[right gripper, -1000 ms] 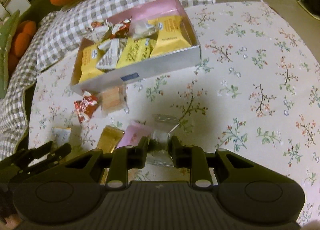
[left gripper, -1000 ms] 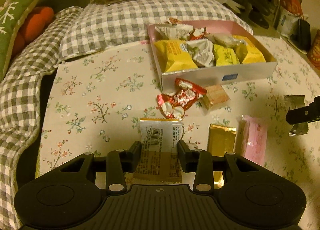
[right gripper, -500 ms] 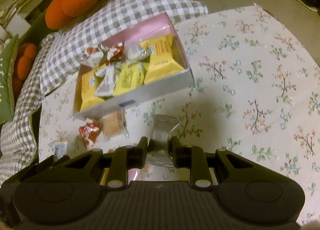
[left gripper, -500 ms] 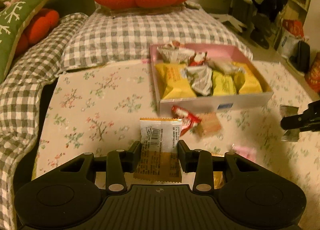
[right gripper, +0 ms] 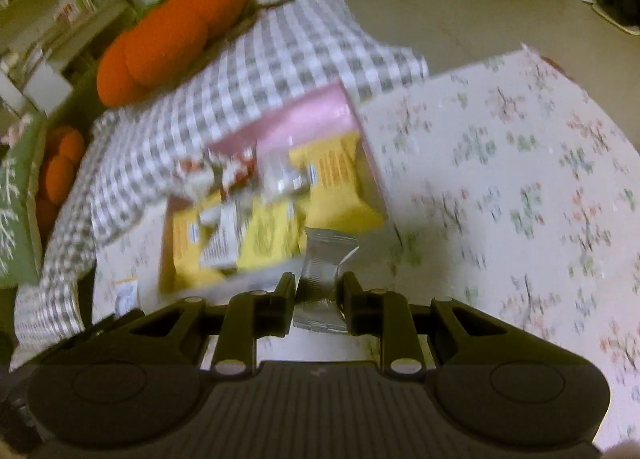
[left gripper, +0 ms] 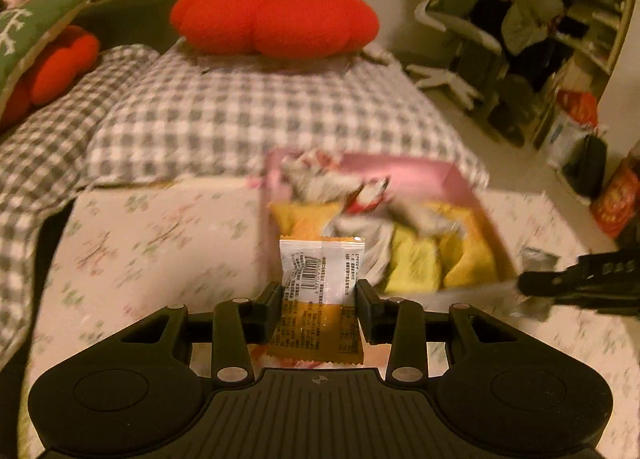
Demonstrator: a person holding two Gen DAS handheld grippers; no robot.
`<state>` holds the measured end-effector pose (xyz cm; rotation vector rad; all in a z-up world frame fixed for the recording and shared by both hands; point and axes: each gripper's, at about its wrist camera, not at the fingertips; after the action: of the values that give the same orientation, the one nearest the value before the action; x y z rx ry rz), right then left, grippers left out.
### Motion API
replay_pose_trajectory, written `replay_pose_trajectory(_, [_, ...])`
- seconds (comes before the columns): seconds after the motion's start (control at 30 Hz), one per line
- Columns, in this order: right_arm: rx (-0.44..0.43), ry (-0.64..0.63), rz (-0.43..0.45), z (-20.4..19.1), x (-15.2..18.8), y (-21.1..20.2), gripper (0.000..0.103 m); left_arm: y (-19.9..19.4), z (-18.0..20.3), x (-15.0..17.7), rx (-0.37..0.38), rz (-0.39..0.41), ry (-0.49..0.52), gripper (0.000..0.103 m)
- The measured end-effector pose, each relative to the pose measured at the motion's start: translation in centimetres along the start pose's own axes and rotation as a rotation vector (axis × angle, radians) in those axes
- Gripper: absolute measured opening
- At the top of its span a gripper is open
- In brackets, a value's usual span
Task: Organize snacks
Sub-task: 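Lower both packets into the box and open both grippers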
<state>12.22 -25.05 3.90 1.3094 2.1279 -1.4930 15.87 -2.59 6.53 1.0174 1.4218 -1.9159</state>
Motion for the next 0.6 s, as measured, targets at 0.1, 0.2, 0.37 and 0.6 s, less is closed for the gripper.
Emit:
replay_pose_trajectory(0.1, [-0.027,0.009,0.023,-0.2,-0.4,1.0,0.022,1.6,0.4,-0.7,0.015,0.025,-0.019,0.037])
replay_pose_trajectory(0.2, [-0.046,-0.019,0.044,-0.9,-0.5,1.7,0.022,3.0,0.7,-0.8,0.042,0.034,-0.051,0.037])
replay_pose_trajectory(0.37, [-0.075,-0.043,0.059,-1.8,-0.7,3.2,0.022,4.8,1.2,-0.6,0.056,0.044,-0.046,0.037])
replay_pose_trajectory(0.6, [-0.101,-0.046,0.058,-2.5,-0.6,4.3,0.029,5.6,1.3,-0.3,0.078,0.063,0.0,0.053])
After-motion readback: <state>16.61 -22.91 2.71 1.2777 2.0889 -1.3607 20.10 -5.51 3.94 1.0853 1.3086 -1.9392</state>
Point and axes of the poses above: each gripper's, at about its wrist camera, not at the fingertips, and y roughly the way its jaws point, z to its right, x to its underside, and after that the axes turned 13 degrees about z, right-handed
